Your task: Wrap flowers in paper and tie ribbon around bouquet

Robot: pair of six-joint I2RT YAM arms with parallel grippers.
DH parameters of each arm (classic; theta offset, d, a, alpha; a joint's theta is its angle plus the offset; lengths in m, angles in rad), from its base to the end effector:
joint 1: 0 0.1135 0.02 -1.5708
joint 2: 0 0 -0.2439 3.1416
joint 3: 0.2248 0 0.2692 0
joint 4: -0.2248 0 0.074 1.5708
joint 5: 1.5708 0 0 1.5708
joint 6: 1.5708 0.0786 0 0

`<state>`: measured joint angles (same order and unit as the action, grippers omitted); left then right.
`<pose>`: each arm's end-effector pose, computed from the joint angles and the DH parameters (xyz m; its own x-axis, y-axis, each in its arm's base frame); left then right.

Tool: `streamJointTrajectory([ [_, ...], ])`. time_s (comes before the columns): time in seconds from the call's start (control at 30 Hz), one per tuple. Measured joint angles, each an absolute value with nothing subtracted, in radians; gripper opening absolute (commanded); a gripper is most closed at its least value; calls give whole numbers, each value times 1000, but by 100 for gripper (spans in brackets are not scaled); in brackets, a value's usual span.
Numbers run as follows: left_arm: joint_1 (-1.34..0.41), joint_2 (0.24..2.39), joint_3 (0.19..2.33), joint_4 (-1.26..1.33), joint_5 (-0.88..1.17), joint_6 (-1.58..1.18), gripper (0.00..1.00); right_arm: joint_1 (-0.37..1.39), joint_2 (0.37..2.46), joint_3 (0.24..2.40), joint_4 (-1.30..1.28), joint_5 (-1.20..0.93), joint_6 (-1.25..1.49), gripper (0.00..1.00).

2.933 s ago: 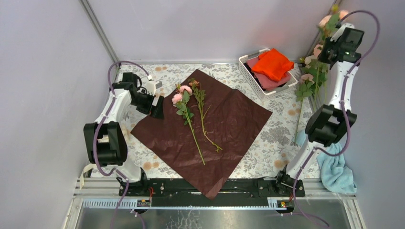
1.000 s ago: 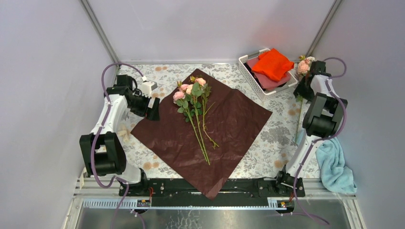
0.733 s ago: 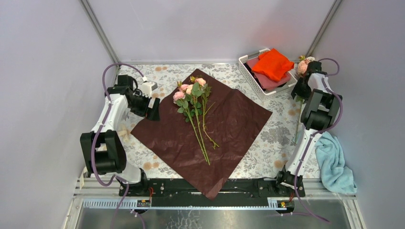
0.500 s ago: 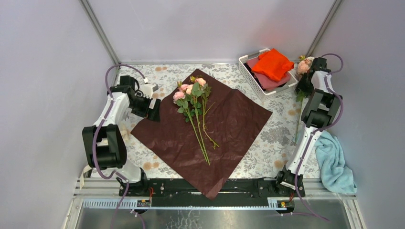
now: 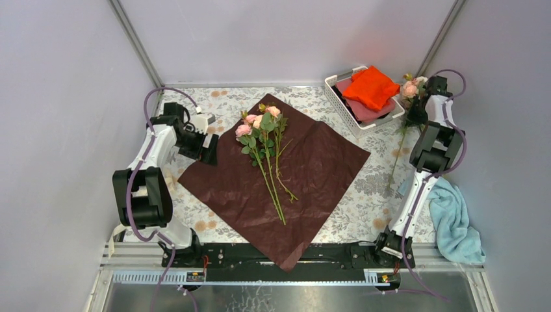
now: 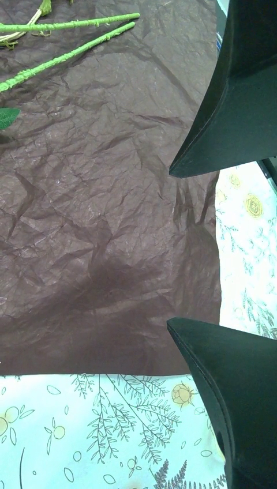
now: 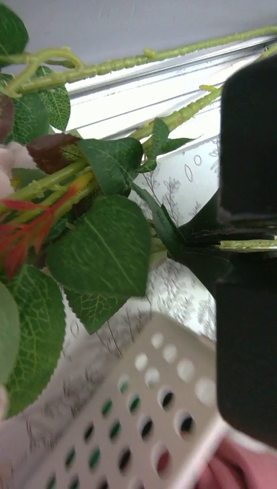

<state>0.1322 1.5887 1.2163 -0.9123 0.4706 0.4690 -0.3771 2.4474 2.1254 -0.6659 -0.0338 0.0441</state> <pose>0.3331 0.0083 0.1796 -0.8441 0.2942 -0.4484 0.4382 0.8603 -0.2605 0.5210 -0.2035 0.1160 -0.7600 0.3484 -0.5487 0.3846 0.9216 0.0524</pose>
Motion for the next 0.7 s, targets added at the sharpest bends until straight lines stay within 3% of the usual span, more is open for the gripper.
streamJointTrajectory([
  [0.3, 132, 1584, 1227, -912, 471, 469, 99, -379, 2176, 2128, -643, -233, 27, 0],
  [0.53, 132, 1532, 1227, -913, 483, 469, 99, -379, 1775, 2023, -392, -453, 132, 0],
  [0.7, 132, 1491, 1227, -913, 498, 469, 99, -359, 1717, 2030, -278, -560, 291, 0],
])
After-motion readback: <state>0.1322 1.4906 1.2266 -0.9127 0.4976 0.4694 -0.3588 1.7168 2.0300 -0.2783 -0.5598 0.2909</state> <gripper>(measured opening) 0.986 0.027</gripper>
